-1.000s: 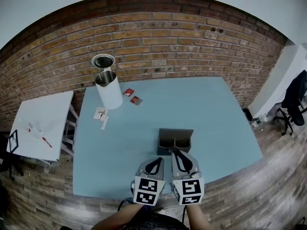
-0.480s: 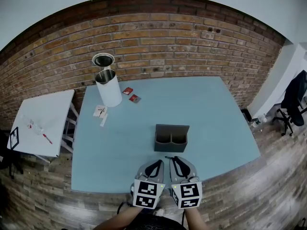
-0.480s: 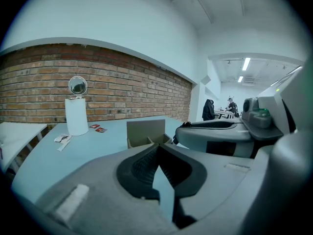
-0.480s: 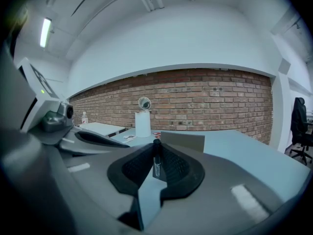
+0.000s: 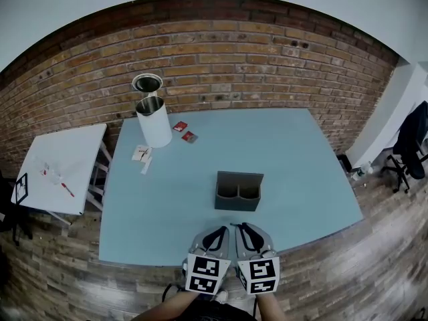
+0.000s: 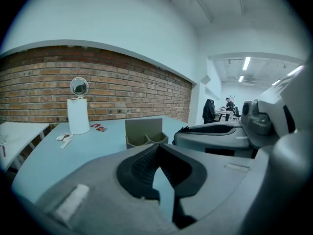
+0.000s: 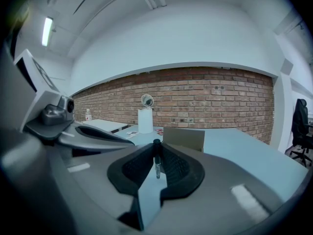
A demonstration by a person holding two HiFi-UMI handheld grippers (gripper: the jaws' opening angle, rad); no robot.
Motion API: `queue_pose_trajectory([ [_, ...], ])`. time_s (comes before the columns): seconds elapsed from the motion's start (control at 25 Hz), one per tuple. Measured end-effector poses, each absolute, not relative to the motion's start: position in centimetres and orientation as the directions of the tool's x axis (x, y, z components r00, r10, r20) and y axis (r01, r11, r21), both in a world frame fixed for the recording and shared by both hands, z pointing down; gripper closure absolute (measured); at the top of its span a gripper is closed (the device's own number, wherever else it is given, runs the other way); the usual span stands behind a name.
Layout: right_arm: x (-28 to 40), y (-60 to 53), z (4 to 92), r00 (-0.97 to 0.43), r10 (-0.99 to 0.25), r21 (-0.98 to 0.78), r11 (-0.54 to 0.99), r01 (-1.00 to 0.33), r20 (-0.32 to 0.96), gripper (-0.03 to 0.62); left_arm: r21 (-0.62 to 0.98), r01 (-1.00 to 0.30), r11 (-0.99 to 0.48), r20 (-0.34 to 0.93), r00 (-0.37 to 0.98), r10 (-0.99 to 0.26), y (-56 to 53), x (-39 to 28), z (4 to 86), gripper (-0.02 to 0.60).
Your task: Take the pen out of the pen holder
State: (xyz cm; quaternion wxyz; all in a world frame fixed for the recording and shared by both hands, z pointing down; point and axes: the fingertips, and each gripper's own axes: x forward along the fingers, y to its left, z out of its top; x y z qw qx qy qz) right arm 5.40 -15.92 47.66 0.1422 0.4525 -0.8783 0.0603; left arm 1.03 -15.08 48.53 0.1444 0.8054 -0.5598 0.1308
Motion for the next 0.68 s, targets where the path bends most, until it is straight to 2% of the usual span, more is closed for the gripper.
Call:
queue_pose_trajectory([
  [0.68,4.83,-15.43,47.51,-0.567,-0.764,0.028,0.603,-0.797,0.307,0.545,0.085,-0.943,-0.321,0.367,0.330,-0.870,-14.67,0.69,48.23,0.583],
])
